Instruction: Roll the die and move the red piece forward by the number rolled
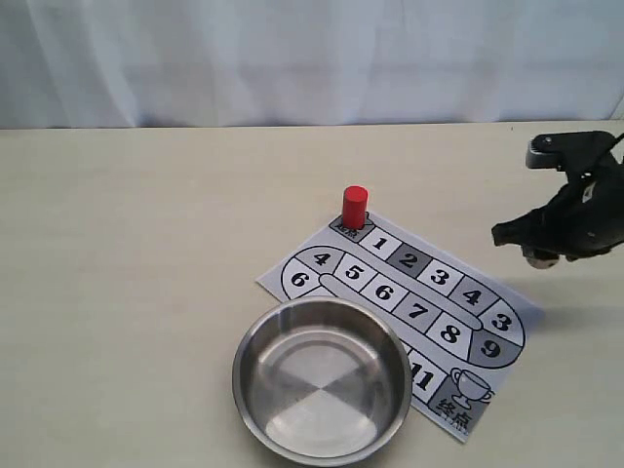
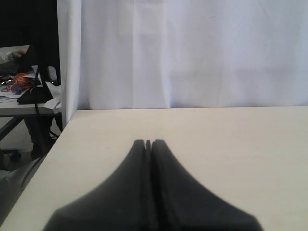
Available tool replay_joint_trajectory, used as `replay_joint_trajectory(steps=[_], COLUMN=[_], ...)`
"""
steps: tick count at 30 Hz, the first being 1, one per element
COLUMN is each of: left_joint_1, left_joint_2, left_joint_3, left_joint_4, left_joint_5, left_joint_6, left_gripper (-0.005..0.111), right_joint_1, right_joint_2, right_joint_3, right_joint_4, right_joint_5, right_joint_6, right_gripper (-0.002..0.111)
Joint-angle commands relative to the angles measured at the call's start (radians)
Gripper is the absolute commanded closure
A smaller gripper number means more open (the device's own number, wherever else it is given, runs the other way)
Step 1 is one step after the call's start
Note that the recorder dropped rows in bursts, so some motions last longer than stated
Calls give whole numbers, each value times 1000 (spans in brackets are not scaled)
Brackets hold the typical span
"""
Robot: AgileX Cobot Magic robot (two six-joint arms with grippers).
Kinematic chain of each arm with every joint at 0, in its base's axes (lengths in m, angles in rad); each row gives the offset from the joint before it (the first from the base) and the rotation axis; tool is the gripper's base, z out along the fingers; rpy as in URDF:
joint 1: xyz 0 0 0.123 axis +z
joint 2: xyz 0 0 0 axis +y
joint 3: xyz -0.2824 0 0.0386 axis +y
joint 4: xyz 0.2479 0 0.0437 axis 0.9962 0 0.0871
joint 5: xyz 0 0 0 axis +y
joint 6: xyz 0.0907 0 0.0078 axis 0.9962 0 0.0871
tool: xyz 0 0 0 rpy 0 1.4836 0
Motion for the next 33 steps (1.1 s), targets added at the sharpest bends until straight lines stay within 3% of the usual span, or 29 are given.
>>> replay_joint_trajectory(steps=[1, 3, 6, 8, 10, 15, 27, 33], left_joint_1=[0, 0, 0, 0, 0, 0, 0, 0], left_joint_2=[-1, -1, -1, -1, -1, -1, -1, -1], left_joint_3=[-5, -5, -5, -5, -5, -5, -5, -5], left_joint_4=[-1, -1, -1, -1, -1, -1, -1, -1], left_joint_5=[-9, -9, -9, -9, -9, -12, -12, -12], left_joint_6=[-2, -2, -2, -2, -2, -2, -2, -2], left_gripper=[107, 107, 107, 107, 107, 107, 107, 107], right_joint_1=[77, 109, 127, 127, 127, 123, 123, 123], right_joint_2=[-1, -1, -1, -1, -3, -3, -3, -3], right_joint_3=[-3, -8, -19, -26, -26, -26, -26, -26], right_joint_4=[434, 636, 841, 870, 854, 845, 845, 777], right_joint_5=[-72, -63, -30, -18, -24, -55, -95, -95], right_joint_6=[-416, -619, -739, -751, -751, -749, -751, -751], right_gripper=[97, 84, 51, 31, 21, 21, 44, 44])
